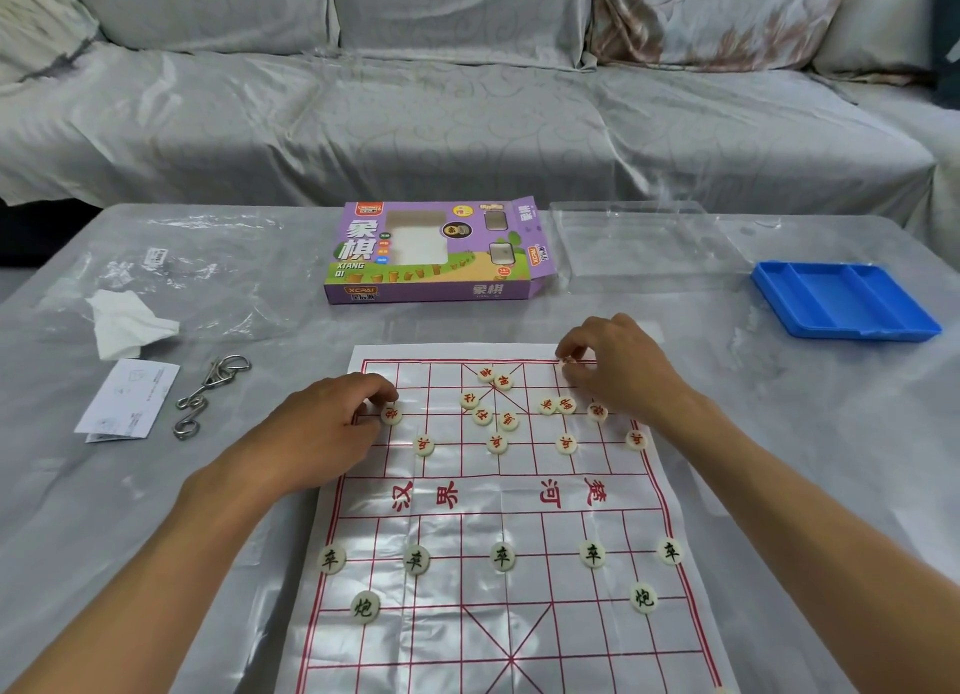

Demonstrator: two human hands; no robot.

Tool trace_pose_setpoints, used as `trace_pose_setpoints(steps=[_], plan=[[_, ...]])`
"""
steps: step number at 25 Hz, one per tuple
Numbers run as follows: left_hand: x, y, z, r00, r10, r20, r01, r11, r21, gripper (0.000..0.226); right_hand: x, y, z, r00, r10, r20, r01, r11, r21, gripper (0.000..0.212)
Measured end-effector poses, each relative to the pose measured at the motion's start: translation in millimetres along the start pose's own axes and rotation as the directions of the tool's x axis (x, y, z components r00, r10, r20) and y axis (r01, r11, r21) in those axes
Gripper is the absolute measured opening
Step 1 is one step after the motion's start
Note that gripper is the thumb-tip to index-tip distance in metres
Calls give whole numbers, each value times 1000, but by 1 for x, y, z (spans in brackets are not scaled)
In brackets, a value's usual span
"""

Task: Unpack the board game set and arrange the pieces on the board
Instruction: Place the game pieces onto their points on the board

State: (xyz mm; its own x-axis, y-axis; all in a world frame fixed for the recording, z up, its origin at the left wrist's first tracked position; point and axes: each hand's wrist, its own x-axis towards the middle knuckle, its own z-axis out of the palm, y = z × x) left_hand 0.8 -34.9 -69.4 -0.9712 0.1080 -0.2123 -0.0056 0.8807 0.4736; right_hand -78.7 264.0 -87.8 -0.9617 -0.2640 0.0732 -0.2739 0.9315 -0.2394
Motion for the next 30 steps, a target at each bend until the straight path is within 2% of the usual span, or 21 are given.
trace_pose_setpoints(steps=[9,20,22,26,30], plan=[[0,0,0,1000,6,6,-6,1000,-6,26,-6,10,-7,1000,22,5,-22,999,-47,25],[0,1,0,1000,15,4,-15,1000,7,25,-8,10,-14,999,19,-41,-20,1000,-12,27],[1,0,1,1000,15,2,-15,1000,16,24,-12,-1,-19,999,-28,-30,29,999,43,25],[0,-2,1,1000,6,9,-6,1000,6,26,-29,-36,-15,972,-210,102,203,976,76,28],[-2,0,0,1000,8,13,-8,1000,0,27,-33,-45,-8,965,-231,126,223,972,68,29]])
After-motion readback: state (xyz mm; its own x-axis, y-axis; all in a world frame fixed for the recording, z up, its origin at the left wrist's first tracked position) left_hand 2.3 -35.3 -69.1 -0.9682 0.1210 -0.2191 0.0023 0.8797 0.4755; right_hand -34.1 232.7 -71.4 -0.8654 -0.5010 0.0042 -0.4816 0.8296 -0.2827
